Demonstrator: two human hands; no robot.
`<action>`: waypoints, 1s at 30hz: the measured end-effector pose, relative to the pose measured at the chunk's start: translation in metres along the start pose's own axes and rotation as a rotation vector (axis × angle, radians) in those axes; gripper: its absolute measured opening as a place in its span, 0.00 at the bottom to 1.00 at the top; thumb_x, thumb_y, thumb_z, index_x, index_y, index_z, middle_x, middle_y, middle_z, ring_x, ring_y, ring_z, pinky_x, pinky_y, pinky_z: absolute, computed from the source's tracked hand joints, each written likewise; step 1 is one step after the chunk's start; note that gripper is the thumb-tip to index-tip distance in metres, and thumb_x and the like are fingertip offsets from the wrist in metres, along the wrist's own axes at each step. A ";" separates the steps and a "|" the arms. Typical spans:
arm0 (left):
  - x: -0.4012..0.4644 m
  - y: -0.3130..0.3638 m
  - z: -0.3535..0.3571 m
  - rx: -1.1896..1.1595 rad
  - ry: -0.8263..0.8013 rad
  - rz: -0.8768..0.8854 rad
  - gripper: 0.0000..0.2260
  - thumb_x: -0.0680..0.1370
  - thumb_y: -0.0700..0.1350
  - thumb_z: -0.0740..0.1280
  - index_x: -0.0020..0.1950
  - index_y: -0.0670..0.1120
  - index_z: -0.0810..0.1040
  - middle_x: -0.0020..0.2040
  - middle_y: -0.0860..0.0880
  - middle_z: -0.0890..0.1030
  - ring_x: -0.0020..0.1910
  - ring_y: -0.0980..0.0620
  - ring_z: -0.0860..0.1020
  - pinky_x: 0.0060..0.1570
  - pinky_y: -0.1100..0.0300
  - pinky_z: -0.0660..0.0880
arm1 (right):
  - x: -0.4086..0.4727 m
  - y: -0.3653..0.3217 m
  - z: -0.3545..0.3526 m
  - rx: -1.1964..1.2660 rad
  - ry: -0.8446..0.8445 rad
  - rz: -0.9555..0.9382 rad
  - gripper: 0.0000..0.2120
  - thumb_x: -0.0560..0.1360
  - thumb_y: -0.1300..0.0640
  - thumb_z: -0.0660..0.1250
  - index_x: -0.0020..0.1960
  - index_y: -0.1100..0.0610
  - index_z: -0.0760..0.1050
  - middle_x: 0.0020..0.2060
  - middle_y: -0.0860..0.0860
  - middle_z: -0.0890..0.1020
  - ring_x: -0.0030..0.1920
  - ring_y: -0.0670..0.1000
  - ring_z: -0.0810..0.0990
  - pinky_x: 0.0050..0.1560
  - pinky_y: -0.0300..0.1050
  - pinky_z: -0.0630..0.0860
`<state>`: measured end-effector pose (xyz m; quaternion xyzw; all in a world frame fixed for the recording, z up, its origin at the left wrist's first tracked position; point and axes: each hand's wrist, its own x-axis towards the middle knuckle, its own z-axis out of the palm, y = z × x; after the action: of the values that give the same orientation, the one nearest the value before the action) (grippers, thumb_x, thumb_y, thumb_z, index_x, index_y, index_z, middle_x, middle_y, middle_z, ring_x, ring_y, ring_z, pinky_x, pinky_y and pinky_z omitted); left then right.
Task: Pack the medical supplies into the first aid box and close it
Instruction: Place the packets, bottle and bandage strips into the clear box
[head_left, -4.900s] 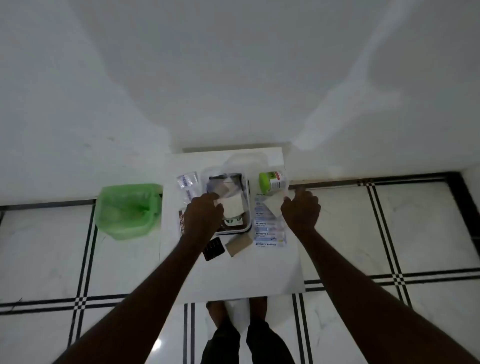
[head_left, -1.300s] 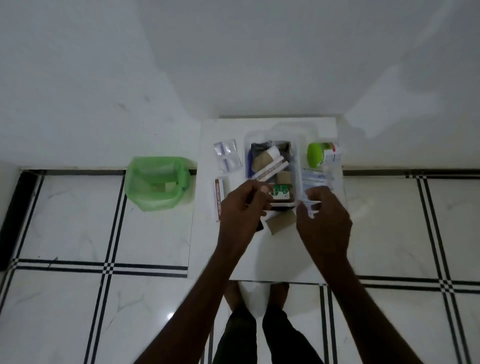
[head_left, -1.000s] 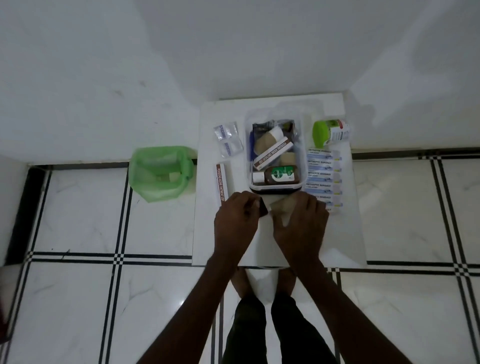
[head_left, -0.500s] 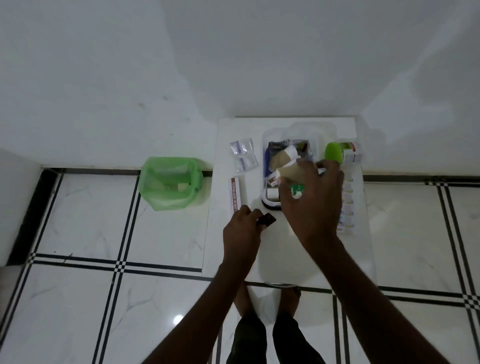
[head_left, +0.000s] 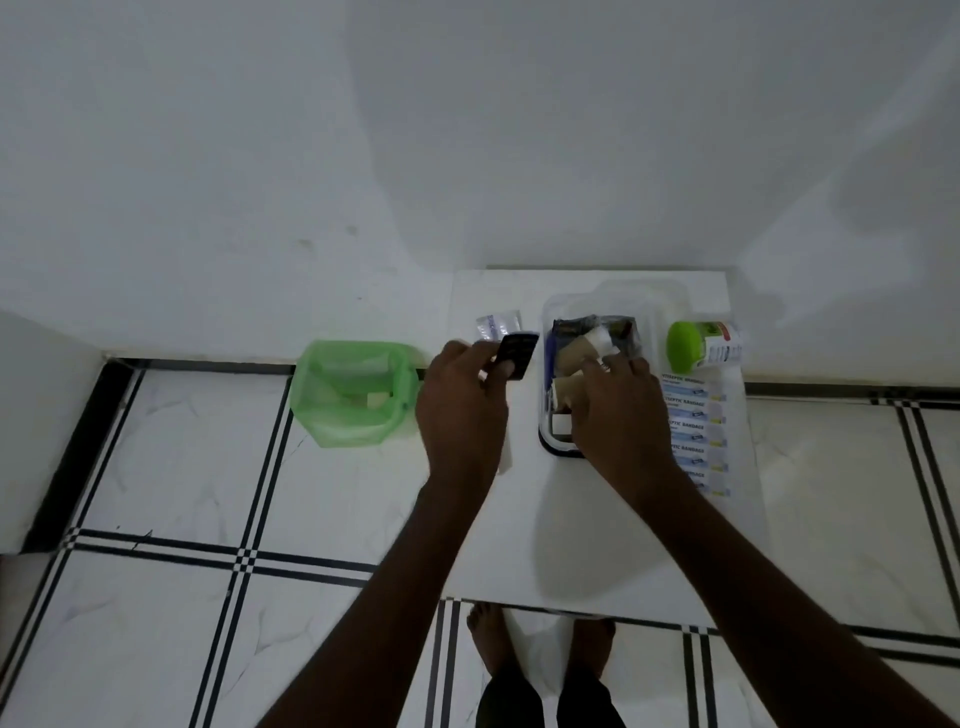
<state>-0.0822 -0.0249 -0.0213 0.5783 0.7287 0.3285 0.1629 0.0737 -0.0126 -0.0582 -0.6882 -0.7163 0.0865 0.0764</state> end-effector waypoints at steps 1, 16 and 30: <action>0.012 0.007 0.006 0.010 -0.012 0.034 0.07 0.76 0.45 0.70 0.53 0.48 0.84 0.44 0.49 0.83 0.42 0.47 0.81 0.41 0.55 0.75 | -0.001 0.001 0.001 0.020 0.010 -0.009 0.12 0.75 0.58 0.64 0.56 0.61 0.78 0.54 0.60 0.81 0.55 0.60 0.77 0.55 0.54 0.75; 0.074 0.021 0.082 0.587 -0.116 0.472 0.04 0.71 0.45 0.73 0.38 0.48 0.87 0.42 0.47 0.77 0.46 0.44 0.74 0.41 0.54 0.70 | -0.017 0.020 0.023 0.179 0.112 -0.092 0.13 0.73 0.60 0.70 0.56 0.63 0.77 0.52 0.62 0.83 0.54 0.62 0.82 0.57 0.58 0.80; 0.077 0.037 0.097 0.728 -0.304 0.668 0.05 0.66 0.40 0.76 0.32 0.47 0.83 0.25 0.50 0.78 0.33 0.47 0.75 0.38 0.57 0.70 | -0.017 0.020 0.027 0.213 0.082 -0.079 0.14 0.74 0.58 0.66 0.58 0.60 0.77 0.56 0.59 0.82 0.56 0.60 0.80 0.57 0.56 0.79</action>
<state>-0.0163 0.0803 -0.0566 0.8398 0.5397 0.0001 -0.0585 0.0880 -0.0295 -0.0888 -0.6505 -0.7258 0.1308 0.1815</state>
